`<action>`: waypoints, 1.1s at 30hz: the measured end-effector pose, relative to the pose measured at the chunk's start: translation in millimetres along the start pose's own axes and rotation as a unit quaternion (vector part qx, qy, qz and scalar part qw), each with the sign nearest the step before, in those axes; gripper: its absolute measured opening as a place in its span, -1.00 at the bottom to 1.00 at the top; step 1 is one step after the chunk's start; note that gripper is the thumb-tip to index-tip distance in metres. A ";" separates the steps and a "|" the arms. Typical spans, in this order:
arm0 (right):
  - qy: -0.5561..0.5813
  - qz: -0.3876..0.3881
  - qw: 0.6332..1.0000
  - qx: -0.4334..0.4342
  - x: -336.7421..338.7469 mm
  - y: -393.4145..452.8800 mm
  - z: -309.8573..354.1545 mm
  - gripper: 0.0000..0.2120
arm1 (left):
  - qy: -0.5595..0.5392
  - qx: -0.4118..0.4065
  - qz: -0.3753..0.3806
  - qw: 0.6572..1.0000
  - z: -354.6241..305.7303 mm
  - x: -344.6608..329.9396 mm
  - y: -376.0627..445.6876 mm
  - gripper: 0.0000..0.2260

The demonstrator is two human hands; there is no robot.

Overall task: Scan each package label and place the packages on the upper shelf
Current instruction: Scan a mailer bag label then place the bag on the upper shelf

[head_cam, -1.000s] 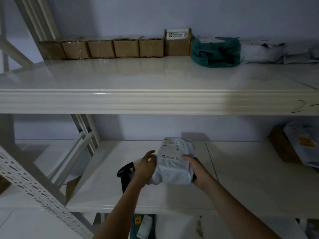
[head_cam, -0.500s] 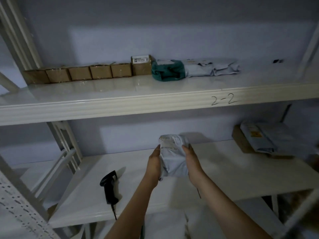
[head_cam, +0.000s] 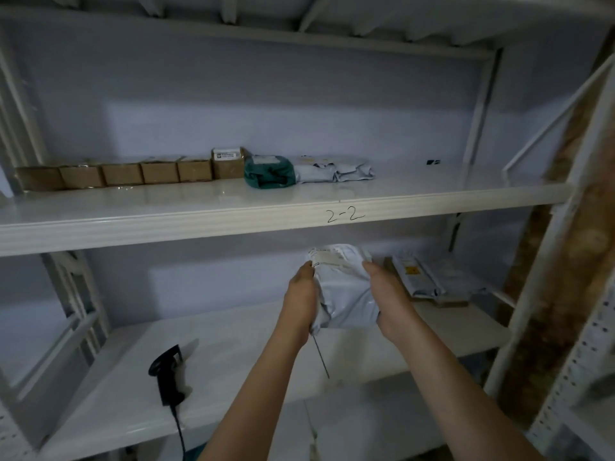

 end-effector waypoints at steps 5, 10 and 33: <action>-0.001 0.020 1.000 0.025 46.6 -13.4 37.1 -0.58 | 0.043 -0.051 -0.022 0.998 -21.7 -47.6 -36.8 -0.64; 0.012 0.032 0.998 0.061 114.7 -10.6 68.6 -0.66 | 0.083 -0.099 -0.020 0.991 -34.2 -122.5 -64.7 -0.67; -0.136 0.261 0.924 0.243 230.6 207.6 210.1 -0.44 | 0.231 -0.296 -0.024 0.927 -140.3 -292.9 77.0 -0.62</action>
Point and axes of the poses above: each hand's wrist, its own y-axis towards the middle knuckle, its own x-axis out of the back of the hand, z = x × y, the point moved 2 cm from there along y, towards the middle knuckle, and after that the axes turned 2 degrees about -y, right-handed, at the moved point
